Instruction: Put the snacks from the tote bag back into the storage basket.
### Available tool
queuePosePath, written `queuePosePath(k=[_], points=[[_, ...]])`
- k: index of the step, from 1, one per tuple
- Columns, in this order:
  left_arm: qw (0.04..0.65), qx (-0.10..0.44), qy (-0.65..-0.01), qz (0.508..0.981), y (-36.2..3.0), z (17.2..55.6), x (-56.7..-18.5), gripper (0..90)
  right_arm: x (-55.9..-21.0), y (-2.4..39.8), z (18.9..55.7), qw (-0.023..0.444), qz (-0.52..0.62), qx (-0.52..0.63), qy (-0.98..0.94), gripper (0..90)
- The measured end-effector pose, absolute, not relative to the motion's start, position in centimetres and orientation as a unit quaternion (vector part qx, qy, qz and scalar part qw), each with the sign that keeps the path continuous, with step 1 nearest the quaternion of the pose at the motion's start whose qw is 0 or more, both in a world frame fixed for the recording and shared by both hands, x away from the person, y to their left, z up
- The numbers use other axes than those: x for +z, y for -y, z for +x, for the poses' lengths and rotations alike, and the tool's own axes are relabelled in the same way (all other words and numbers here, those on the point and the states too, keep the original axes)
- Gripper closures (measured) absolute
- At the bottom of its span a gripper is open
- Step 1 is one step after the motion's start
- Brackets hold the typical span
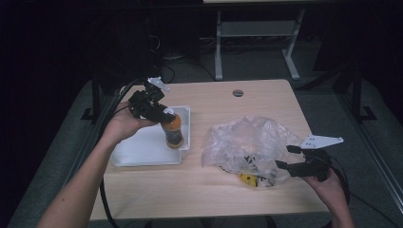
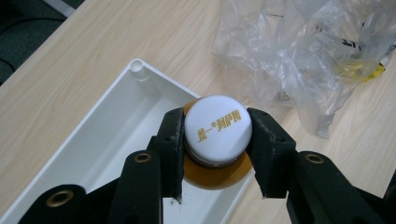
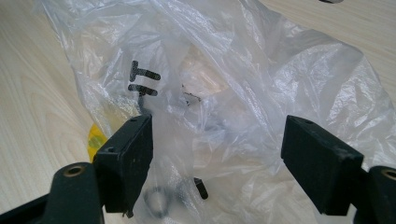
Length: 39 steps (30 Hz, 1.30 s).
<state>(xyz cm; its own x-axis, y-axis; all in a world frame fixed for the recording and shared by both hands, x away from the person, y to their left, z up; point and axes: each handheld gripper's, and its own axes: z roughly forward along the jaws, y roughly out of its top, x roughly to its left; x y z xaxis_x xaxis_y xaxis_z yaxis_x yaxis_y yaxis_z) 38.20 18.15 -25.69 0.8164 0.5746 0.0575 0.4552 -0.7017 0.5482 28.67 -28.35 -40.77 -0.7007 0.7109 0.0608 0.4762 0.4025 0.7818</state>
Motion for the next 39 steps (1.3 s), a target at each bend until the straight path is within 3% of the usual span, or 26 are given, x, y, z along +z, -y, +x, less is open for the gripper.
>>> queuePosePath(k=[39], points=[[0.241, 0.087, -0.285, 0.924, -17.9, 39.1, -30.6, 59.1, -40.8, 28.4, 28.7, 0.142, 0.359, 0.413, -0.825, 24.7]])
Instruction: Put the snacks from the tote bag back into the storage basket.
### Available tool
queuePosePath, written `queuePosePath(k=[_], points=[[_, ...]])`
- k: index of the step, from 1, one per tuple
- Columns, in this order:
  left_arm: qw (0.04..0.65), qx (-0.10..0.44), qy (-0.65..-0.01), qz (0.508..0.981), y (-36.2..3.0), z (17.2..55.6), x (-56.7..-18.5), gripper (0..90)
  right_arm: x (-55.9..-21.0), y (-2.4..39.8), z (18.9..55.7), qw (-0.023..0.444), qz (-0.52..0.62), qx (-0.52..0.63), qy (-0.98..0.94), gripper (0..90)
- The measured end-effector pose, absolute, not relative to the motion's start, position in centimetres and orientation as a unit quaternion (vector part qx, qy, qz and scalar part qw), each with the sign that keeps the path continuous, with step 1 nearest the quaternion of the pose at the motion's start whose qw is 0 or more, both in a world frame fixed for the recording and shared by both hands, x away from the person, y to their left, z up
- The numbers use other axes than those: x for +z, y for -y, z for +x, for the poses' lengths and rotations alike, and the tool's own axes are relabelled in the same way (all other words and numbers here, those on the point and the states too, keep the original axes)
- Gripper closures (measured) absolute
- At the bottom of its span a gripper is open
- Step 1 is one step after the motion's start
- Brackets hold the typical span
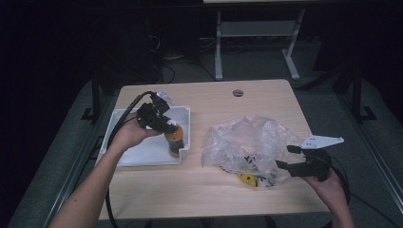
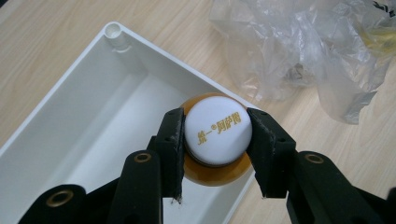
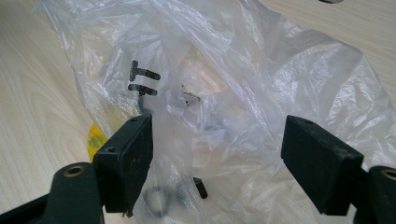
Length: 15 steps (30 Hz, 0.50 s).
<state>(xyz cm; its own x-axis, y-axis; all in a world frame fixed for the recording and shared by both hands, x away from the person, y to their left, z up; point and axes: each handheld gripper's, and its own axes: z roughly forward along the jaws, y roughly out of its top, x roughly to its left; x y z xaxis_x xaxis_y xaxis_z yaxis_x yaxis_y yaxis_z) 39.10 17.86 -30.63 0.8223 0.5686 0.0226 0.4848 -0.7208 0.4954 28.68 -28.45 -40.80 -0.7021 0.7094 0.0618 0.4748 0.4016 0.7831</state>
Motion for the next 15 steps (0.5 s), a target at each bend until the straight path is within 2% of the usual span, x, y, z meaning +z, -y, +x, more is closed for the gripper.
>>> queuePosePath(k=[15], points=[[0.251, 0.084, -0.286, 0.921, -18.14, 39.21, -30.86, 58.8, -41.03, 28.59, 28.6, 0.136, 0.362, 0.414, -0.824, 24.7]])
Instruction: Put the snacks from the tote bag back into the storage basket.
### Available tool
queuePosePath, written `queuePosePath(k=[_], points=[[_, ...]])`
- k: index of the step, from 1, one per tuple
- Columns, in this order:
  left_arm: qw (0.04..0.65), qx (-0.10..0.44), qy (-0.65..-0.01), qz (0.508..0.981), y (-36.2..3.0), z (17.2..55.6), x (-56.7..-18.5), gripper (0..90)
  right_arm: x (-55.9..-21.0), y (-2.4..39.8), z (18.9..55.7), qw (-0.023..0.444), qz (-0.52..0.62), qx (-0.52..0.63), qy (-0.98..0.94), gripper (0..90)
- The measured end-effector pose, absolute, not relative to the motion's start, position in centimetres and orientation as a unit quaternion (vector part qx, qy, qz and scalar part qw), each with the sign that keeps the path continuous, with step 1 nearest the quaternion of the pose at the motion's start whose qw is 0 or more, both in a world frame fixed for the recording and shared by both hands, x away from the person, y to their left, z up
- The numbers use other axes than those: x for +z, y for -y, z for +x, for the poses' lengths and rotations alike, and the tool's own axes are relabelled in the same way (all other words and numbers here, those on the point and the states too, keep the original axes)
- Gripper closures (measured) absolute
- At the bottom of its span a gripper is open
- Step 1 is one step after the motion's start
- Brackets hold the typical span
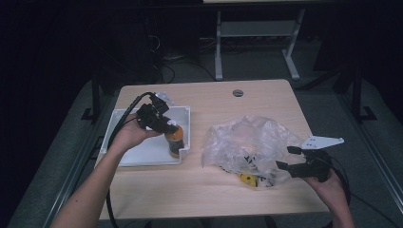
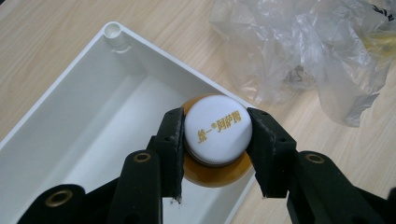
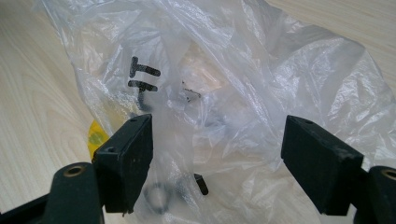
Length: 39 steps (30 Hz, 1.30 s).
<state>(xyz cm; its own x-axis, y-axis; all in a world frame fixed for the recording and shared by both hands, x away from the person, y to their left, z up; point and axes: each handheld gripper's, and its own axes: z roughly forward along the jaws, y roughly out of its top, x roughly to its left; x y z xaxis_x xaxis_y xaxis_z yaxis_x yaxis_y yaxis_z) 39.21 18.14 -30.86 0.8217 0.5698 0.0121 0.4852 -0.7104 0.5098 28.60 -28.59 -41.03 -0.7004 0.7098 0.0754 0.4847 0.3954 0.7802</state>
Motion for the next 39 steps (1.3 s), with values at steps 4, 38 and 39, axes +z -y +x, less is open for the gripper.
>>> queuePosePath(k=[4, 38, 39], points=[[0.255, 0.082, -0.289, 0.919, -18.2, 39.3, -30.9, 58.3, -41.1, 28.7, 28.5, 0.136, 0.364, 0.415, -0.823, 24.7], [0.287, 0.078, -0.301, 0.906, -20.1, 38.4, -30.7, 45.6, -41.6, 28.9, 28.1, 0.133, 0.373, 0.414, -0.82, 24.5], [0.289, 0.079, -0.302, 0.905, -20.2, 38.3, -30.8, 45.3, -41.6, 29.0, 28.1, 0.134, 0.372, 0.415, -0.819, 24.5]])
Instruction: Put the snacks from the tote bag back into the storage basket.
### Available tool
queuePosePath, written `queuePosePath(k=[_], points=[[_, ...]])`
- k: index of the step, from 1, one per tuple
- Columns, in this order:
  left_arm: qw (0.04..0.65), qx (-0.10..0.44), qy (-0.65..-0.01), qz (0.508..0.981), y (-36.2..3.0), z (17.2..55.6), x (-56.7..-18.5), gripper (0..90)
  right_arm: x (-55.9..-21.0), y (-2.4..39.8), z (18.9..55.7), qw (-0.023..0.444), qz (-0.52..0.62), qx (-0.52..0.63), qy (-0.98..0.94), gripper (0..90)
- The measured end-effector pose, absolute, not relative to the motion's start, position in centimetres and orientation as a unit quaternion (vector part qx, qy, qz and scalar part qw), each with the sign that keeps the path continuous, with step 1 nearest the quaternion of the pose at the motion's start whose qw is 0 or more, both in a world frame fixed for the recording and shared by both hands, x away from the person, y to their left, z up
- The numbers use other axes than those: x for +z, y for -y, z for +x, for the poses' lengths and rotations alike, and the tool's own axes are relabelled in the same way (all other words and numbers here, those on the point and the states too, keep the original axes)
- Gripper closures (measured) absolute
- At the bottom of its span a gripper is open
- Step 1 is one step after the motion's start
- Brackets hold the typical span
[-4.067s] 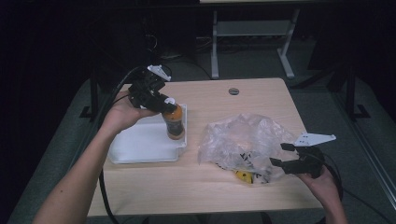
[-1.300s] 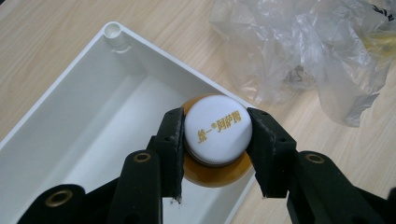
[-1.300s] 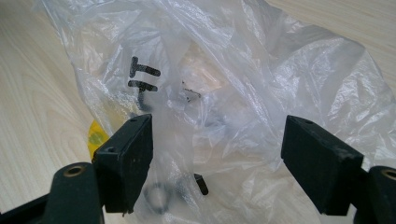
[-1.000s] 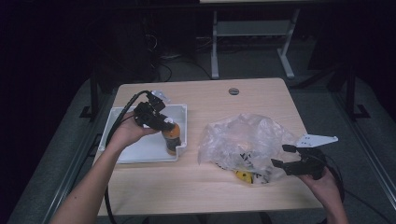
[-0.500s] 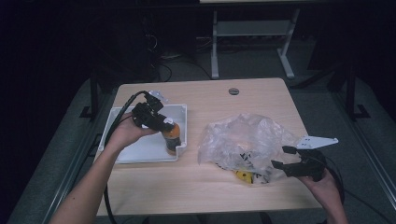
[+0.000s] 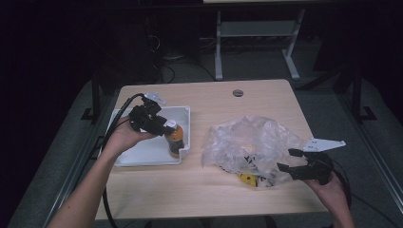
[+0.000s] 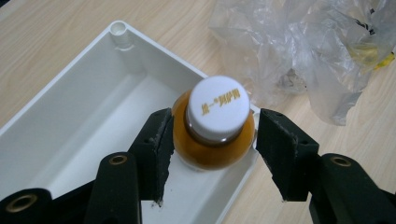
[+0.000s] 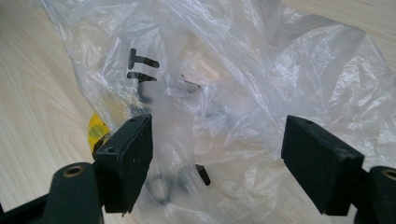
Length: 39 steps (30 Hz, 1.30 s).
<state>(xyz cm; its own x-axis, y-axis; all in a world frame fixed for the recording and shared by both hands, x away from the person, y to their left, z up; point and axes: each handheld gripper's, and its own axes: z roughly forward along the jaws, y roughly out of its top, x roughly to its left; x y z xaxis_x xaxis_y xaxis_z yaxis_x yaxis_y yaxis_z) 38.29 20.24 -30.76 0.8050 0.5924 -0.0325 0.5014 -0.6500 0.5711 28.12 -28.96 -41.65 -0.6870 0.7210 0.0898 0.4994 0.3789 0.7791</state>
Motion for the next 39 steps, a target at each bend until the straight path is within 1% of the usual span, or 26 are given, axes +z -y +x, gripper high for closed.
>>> queuePosePath(k=[3, 16, 20, 39], points=[[0.292, 0.077, -0.307, 0.903, -20.7, 38.2, -30.8, 43.2, -41.7, 29.0, 28.2, 0.135, 0.373, 0.414, -0.819, 24.4], [0.31, 0.084, -0.316, 0.893, -22.5, 37.2, -31.0, 41.8, -41.6, 29.5, 28.1, 0.137, 0.386, 0.416, -0.812, 23.9], [0.324, 0.083, -0.322, 0.886, -22.9, 36.8, -31.3, 41.0, -41.7, 29.6, 28.1, 0.14, 0.386, 0.414, -0.812, 23.9], [0.337, 0.094, -0.335, 0.875, -25.2, 35.2, -32.4, 41.1, -41.5, 29.8, 28.0, 0.147, 0.387, 0.411, -0.812, 23.7]])
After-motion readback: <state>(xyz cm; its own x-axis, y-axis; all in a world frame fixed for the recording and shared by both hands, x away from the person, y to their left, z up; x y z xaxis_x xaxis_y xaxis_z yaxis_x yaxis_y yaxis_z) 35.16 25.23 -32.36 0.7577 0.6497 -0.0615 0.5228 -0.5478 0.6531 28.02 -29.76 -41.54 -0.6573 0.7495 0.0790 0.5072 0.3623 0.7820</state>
